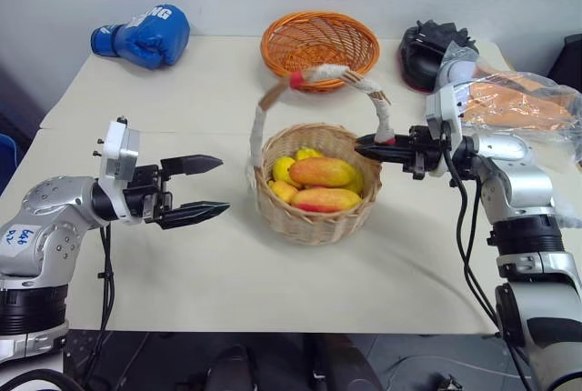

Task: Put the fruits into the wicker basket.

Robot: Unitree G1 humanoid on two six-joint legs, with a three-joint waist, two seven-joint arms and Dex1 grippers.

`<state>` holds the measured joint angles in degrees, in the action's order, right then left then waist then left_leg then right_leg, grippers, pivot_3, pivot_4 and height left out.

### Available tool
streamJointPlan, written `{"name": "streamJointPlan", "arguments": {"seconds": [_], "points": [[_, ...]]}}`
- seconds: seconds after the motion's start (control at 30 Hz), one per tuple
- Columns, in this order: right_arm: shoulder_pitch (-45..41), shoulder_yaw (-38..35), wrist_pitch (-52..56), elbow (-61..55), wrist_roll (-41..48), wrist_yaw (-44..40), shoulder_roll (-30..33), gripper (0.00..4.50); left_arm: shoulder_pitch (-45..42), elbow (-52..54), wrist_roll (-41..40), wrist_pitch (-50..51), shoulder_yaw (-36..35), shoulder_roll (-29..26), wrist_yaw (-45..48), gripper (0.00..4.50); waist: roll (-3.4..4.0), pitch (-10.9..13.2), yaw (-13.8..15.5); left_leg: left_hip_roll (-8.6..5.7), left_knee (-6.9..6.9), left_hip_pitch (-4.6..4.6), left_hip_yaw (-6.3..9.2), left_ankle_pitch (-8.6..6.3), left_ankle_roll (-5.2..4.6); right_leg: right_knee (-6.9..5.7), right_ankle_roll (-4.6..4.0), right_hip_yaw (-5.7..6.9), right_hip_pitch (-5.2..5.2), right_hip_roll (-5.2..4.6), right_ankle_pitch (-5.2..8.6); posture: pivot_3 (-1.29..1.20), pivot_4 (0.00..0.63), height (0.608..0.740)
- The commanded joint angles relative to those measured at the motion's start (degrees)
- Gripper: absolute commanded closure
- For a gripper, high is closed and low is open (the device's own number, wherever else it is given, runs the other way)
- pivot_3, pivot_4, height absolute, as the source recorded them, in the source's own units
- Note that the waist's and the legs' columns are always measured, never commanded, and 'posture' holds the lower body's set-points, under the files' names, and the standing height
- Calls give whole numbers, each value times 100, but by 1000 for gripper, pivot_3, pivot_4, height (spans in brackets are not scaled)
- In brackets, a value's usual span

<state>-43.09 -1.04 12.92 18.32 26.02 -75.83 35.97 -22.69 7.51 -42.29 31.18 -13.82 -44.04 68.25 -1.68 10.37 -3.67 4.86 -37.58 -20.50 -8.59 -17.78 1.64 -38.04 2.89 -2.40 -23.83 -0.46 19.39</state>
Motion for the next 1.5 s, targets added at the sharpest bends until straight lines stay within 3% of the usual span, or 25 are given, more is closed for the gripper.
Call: {"name": "streamJointPlan", "arguments": {"seconds": [0.03,0.27,0.5,0.7,1.07,1.33,1.5], "points": [[569,-492,172,-968,284,360,166,4323,-184,-33,-114,-18,-9,81,-25,0,0,0,16,-1,-1,-1,0,0,0,1,0,0,0,0,0,0,150,740],[2277,-2051,842,-3373,972,2110,134,4323,-308,-217,41,-111,228,181,58,0,2,1,52,-2,1,-7,4,-1,1,6,3,1,0,-1,-1,0,150,740],[3523,-3706,847,-4256,755,3867,-70,4323,-538,-504,235,-306,518,426,146,0,4,3,49,-8,-4,-4,5,-1,1,7,10,-2,7,0,-5,0,150,740],[4071,-4010,794,-4192,537,4637,-300,4323,-714,-738,428,-481,749,546,296,0,13,8,11,-8,5,7,-7,2,5,5,10,-14,7,6,-5,0,150,740],[4456,-4050,938,-3858,561,5144,-423,4323,-940,-1038,640,-680,906,514,556,0,21,12,24,-10,19,16,-21,3,6,7,15,-28,7,8,-2,0,150,740],[4806,-4246,812,-3754,872,4799,-279,1667,-1096,-1535,1008,-1102,970,400,887,0,21,12,38,-14,21,18,-20,4,5,9,16,-28,10,8,-2,0,150,740],[5632,-4825,-87,-3481,794,3331,240,30,-555,-1501,1270,-1393,836,149,842,0,22,12,30,-15,36,20,-20,3,3,17,22,-32,10,9,2,0,150,740]]}}
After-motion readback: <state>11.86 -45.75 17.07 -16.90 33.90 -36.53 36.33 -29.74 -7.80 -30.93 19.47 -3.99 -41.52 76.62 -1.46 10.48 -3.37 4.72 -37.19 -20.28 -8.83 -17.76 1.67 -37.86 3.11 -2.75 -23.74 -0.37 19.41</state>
